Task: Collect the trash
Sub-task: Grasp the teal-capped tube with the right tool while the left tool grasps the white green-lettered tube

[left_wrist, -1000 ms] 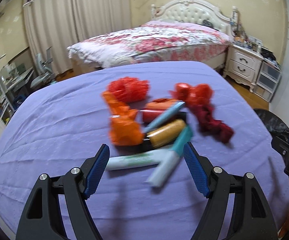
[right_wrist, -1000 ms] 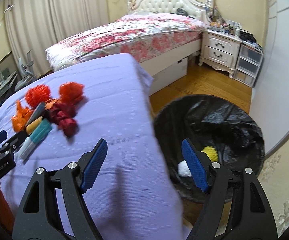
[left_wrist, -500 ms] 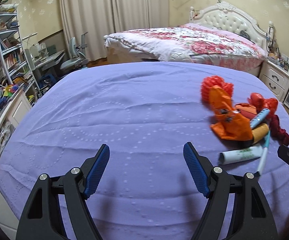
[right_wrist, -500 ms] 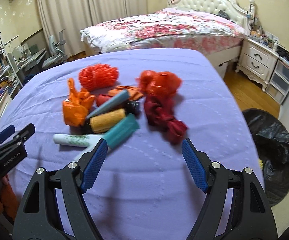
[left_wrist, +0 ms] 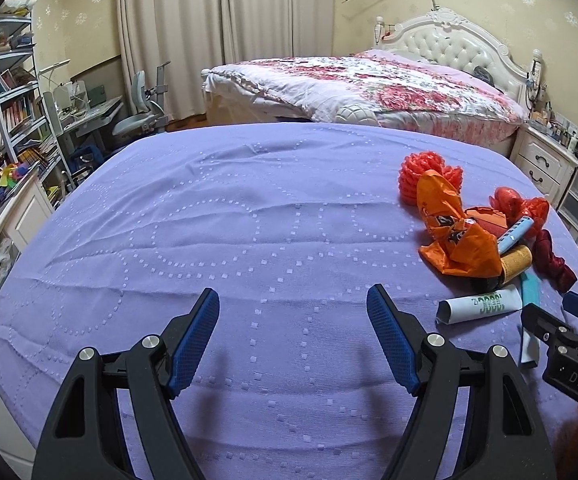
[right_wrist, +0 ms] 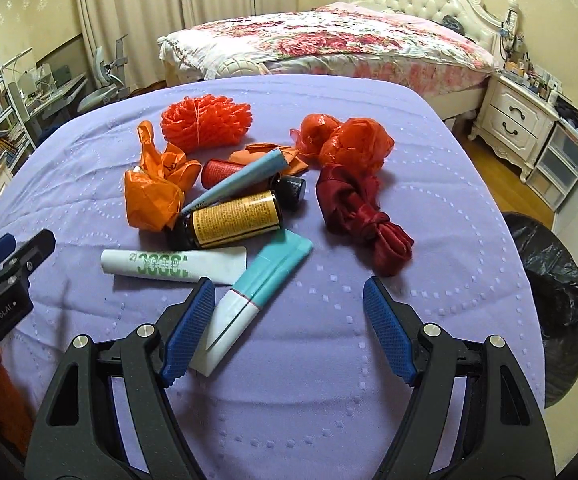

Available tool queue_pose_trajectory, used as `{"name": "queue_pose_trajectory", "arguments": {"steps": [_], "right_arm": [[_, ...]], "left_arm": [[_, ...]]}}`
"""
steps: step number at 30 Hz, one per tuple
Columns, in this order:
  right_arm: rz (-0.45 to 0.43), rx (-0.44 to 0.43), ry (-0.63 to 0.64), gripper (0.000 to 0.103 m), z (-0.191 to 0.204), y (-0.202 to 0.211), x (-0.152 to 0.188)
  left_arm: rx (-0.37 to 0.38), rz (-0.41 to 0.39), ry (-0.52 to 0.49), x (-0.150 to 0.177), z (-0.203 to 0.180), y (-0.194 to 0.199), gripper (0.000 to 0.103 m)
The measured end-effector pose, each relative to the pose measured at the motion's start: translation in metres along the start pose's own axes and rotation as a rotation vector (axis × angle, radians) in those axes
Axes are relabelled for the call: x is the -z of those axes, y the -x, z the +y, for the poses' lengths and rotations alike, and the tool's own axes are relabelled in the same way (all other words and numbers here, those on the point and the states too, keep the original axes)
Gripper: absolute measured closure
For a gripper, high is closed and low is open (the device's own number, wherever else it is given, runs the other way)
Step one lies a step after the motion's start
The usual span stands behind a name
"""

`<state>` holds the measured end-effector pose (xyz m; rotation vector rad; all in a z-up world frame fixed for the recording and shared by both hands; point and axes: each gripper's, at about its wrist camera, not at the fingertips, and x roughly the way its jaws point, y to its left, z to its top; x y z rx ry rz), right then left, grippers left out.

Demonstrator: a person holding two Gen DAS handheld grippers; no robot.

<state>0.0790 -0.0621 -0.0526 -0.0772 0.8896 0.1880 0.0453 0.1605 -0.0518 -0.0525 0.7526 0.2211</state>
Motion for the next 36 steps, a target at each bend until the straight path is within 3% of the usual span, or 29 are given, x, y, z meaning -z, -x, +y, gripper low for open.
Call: {"name": "queue_pose_trajectory", "arguments": {"steps": [5,8,10,12,15,30,36], "right_arm": [[0.012,0.025,-0.003,0.028,-0.006,0.0,0.006],[0.009,0.031,0.003,0.036,-0.007,0.001,0.006],[0.01,0.028,0.004,0.051,-0.007,0.001,0.006],[0.013,0.021,0.009,0.058,-0.006,0.001,0.006],[0.012,-0.004,0.017,0.082,-0.006,0.002,0.006],[-0.001,-0.013,-0.035,0.085,-0.04,0.016,0.023],[-0.012,-0.032,-0.062,0.085,-0.051,0.018,0.027]], "left_arm": [[0.016,0.009,0.012,0.001,0.002,0.0,0.029],[0.021,0.006,0.007,0.002,0.001,0.002,0.029],[0.021,0.001,-0.005,0.002,-0.001,0.003,0.029],[0.029,0.0,-0.011,0.002,-0.004,0.003,0.029],[0.047,-0.003,-0.026,0.003,-0.01,0.004,0.029],[0.145,-0.036,-0.201,0.003,-0.074,0.007,0.029],[0.159,0.015,-0.255,-0.003,-0.092,-0.009,0.029]]}}
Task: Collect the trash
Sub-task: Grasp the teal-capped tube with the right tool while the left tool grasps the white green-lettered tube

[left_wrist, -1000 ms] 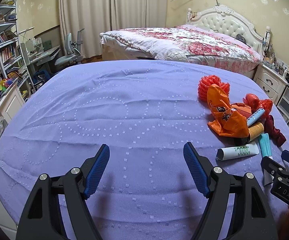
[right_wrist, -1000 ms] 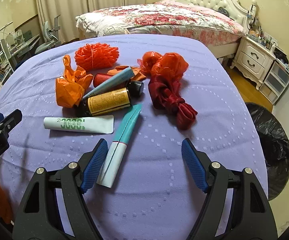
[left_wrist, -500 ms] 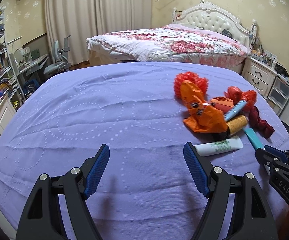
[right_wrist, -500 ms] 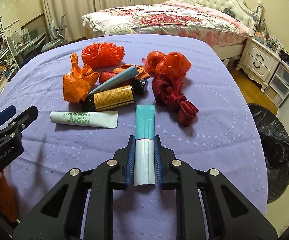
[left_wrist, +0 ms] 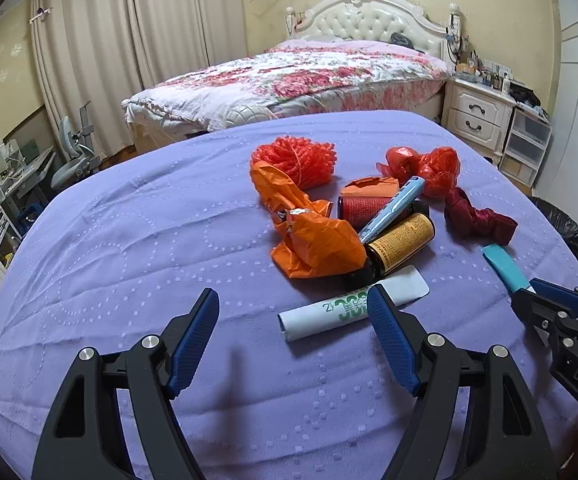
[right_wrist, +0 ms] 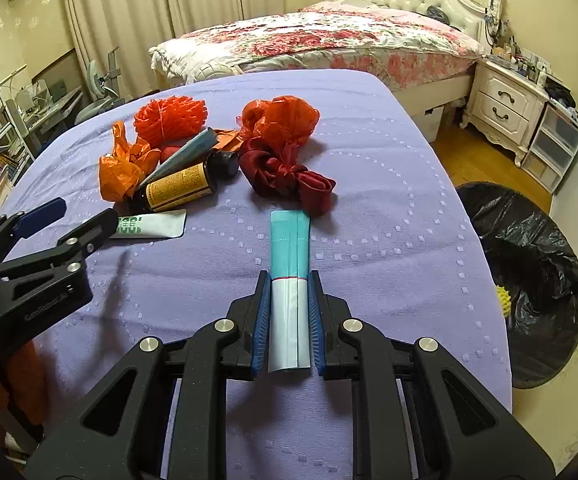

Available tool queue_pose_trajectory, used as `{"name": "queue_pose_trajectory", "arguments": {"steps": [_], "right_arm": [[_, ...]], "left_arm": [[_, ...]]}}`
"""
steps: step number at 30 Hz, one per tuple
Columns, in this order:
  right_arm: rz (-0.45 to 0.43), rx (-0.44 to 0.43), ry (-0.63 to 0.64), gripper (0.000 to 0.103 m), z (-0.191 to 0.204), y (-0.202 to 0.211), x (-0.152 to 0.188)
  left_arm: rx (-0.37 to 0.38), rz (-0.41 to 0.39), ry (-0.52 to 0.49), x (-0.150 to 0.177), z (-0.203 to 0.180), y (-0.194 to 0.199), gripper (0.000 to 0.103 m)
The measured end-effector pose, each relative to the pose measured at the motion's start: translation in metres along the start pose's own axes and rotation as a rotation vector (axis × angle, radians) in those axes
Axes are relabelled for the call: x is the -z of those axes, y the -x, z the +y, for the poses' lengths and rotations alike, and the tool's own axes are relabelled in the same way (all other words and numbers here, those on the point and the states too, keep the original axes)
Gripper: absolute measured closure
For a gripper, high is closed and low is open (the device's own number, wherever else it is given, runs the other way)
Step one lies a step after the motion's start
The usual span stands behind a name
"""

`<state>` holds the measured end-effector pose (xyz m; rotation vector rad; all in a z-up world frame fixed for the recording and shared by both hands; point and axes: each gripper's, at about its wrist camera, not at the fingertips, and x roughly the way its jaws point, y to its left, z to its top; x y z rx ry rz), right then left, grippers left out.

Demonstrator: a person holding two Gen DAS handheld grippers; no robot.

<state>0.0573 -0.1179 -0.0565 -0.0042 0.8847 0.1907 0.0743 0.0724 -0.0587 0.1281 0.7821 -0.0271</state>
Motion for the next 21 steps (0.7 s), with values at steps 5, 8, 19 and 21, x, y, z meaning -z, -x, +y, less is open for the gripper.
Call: {"name": "queue_pose_trajectory", "arguments": {"steps": [5,8,19,21], "right_arm": [[-0.006,-0.017,-0.009,0.085,-0.004,0.0,0.001],[-0.008,-0.028,-0.016,0.085,-0.006,0.0,0.001],[-0.013,-0.037,-0.034,0.085,-0.016,0.004,0.004],[-0.012,-0.036,-0.033,0.085,-0.016,0.005,0.005]], "left_arm": [[0.027,0.043,-0.046,0.006,-0.01,-0.002,0.029],[0.069,0.052,-0.072,0.012,-0.018,0.001,0.033],[0.144,0.078,-0.039,0.023,-0.027,0.012,0.045],[0.118,0.064,-0.021,0.02,-0.026,0.012,0.044]]}}
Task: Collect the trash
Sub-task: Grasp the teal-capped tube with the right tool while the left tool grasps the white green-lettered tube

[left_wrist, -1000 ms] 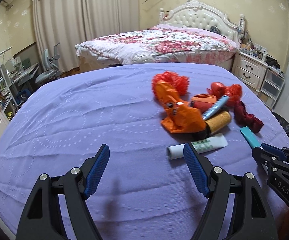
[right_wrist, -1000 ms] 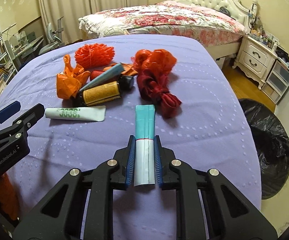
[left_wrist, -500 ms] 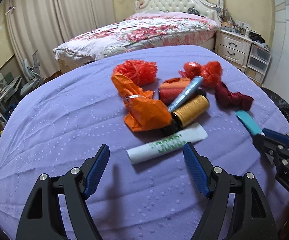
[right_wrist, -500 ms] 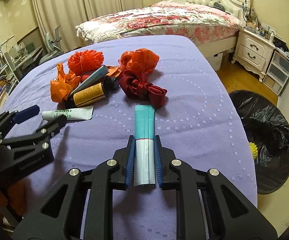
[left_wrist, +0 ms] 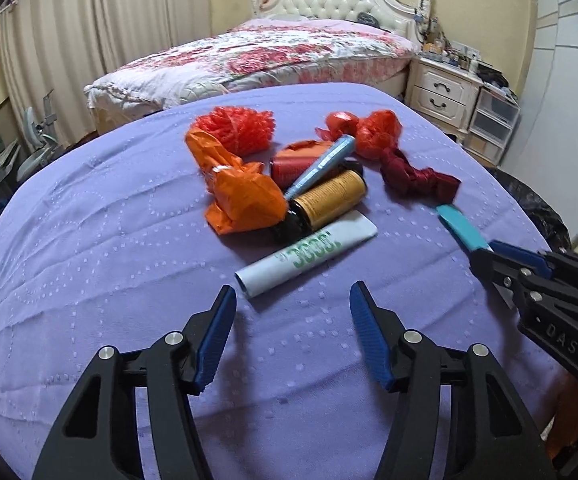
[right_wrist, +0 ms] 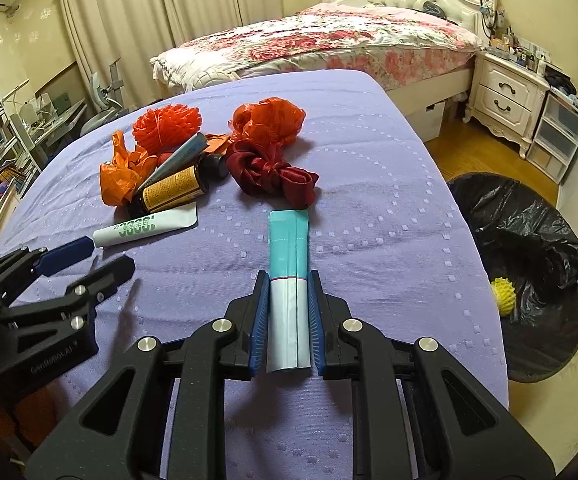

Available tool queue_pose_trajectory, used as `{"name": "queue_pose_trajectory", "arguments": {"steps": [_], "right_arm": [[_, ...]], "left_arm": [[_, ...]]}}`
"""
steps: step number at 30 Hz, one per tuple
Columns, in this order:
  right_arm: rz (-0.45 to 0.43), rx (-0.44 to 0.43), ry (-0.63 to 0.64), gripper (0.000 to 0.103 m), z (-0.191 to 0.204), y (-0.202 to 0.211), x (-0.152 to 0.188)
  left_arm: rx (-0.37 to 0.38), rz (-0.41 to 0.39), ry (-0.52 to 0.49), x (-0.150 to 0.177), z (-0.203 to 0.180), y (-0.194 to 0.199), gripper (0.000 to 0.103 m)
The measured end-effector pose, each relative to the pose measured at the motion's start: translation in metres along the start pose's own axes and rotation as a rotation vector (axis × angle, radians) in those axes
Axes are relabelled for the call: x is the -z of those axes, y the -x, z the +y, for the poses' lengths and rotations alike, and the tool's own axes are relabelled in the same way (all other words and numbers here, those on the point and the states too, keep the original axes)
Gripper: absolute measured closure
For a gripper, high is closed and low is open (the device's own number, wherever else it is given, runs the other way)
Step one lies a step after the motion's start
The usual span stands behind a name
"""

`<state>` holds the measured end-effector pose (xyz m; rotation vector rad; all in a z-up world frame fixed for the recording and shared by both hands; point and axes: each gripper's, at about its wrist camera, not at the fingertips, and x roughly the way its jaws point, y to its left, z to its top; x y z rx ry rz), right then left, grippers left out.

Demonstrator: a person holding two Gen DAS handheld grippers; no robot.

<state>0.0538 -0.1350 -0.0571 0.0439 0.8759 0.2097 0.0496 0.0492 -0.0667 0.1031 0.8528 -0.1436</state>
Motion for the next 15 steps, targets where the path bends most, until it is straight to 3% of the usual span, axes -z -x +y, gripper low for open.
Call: {"name": "queue_pose_trajectory", "arguments": {"steps": [2,8,13,15], "right_arm": [[0.0,0.0,0.0,0.085,0.0,0.0,0.0],[0.001,-0.001,0.0,0.085,0.0,0.0,0.0],[0.0,0.001,0.003,0.085,0.0,0.0,0.0],[-0.001,0.003,0.006,0.085,0.0,0.0,0.001]], "left_arm": [[-0.021,-0.013,0.01,-0.004,0.002,-0.001,0.035],[-0.004,0.008,-0.023,-0.016,0.0,-0.017,0.036],[0.021,0.02,-0.063,-0.01,-0.005,-0.016,0.072],[0.024,0.014,-0.067,-0.007,-0.006,-0.013,0.078]]}}
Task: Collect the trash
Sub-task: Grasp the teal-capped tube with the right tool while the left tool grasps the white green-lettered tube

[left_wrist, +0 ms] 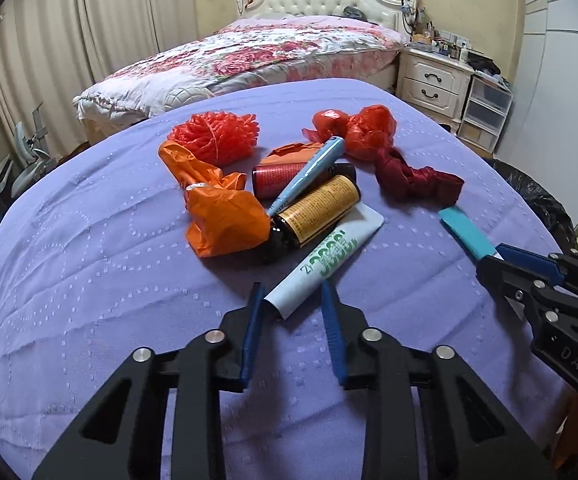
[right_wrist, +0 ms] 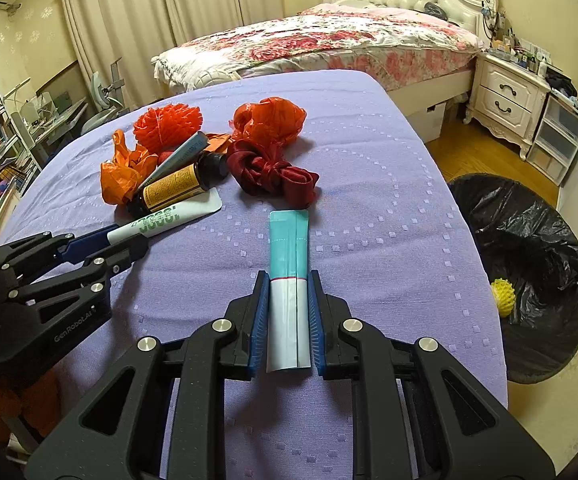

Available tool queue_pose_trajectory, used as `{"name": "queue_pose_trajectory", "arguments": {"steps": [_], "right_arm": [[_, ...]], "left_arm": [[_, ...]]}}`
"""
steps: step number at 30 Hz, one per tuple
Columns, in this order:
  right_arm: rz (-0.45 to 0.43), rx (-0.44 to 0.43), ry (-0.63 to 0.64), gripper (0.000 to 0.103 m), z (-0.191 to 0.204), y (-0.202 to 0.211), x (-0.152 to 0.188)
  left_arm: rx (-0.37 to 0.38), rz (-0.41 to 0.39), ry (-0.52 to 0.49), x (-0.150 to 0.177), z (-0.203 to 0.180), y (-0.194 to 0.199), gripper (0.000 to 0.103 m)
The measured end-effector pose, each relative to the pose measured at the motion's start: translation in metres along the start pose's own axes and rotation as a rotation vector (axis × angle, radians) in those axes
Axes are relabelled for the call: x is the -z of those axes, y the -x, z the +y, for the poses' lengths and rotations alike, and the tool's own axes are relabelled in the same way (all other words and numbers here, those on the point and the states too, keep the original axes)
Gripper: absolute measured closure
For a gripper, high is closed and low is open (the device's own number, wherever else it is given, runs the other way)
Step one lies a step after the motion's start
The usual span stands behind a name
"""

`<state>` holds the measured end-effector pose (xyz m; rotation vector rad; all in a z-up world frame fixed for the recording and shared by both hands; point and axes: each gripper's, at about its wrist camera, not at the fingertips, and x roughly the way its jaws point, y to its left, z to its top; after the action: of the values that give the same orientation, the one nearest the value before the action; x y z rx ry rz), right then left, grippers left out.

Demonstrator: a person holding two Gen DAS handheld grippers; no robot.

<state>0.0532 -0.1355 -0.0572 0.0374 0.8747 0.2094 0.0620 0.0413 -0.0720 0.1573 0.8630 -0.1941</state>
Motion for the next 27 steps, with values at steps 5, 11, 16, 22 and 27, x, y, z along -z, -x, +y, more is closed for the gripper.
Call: {"name": "queue_pose_trajectory", "arguments": {"steps": [5,11,16,22,27], "right_arm": [[-0.003,0.002,0.01,0.084,0.0,0.002,0.002],[-0.004,0.013,0.03,0.084,0.002,0.006,0.006],[-0.004,0.012,0.028,0.084,0.002,0.006,0.007],[-0.004,0.012,0.03,0.085,0.002,0.006,0.008],[-0.005,0.011,0.027,0.085,0.002,0.006,0.007]], "left_arm": [[0.011,-0.013,0.009,0.006,-0.001,0.007,0.092],[0.05,-0.004,0.047,0.016,-0.001,0.016,0.092],[0.008,-0.01,0.063,0.013,-0.001,0.014,0.073],[0.019,-0.001,0.067,0.002,-0.004,0.005,0.063],[0.017,-0.006,0.017,0.004,-0.013,0.004,0.088]]}}
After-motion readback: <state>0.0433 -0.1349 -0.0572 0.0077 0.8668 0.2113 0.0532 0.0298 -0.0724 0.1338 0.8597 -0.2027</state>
